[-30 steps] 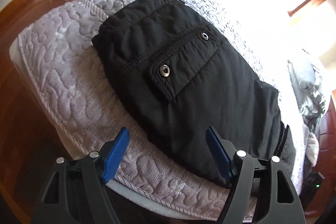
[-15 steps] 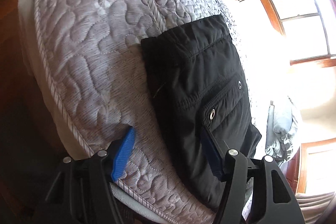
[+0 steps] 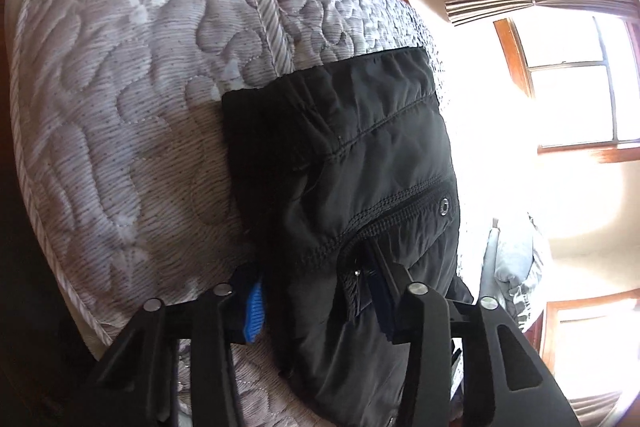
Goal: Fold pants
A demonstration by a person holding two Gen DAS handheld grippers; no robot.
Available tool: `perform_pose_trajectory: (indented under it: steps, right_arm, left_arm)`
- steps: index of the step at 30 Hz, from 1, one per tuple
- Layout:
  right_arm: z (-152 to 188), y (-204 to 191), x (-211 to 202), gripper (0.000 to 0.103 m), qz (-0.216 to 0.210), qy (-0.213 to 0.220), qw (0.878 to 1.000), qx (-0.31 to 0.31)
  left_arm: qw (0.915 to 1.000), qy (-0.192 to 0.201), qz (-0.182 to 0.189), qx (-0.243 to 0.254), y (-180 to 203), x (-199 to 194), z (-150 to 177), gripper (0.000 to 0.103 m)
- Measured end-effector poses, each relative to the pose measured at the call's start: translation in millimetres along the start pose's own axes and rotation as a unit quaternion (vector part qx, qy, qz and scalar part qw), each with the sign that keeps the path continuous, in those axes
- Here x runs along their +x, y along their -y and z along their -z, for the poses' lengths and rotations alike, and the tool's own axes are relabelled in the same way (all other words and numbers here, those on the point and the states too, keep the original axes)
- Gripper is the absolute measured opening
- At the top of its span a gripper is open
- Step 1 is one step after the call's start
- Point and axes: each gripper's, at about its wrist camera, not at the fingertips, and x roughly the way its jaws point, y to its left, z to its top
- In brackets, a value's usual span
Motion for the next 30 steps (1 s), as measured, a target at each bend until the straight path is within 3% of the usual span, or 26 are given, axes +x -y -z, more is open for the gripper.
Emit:
perform_pose_trajectory:
  steps: [3, 6, 12, 17, 21, 26, 30]
  right_arm:
    - [1, 3, -1, 0.063, -0.006, 0.002, 1.0, 0.005]
    - [2, 6, -3, 0.063, -0.015, 0.003, 1.0, 0.012]
    - [2, 21, -9, 0.064, -0.042, 0.012, 0.998, 0.039]
    - [5, 39, -19, 0.056, -0.069, 0.025, 0.995, 0.069]
    - [6, 50, -35, 0.056, -0.075, 0.045, 0.993, 0.08]
    - [11, 68, -59, 0.056, -0.071, 0.073, 0.99, 0.102]
    - [15, 88, -76, 0.056, -0.056, 0.093, 0.987, 0.121]
  left_arm:
    - [0.9998, 0.018, 0.01, -0.003, 6, -3, 5, 0.025]
    - [0.9989, 0.042, 0.015, 0.015, 20, -13, 13, 0.019]
    - [0.9856, 0.096, 0.06, 0.126, 84, -34, 41, 0.017]
    - [0.9613, 0.099, 0.097, 0.238, 150, -44, 78, 0.017]
    - [0.9357, 0.084, 0.112, 0.324, 193, -41, 120, 0.018]
    - [0.9097, 0.058, 0.108, 0.397, 214, -33, 173, 0.019]
    - [0.8841, 0.036, 0.092, 0.457, 219, -21, 212, 0.02]
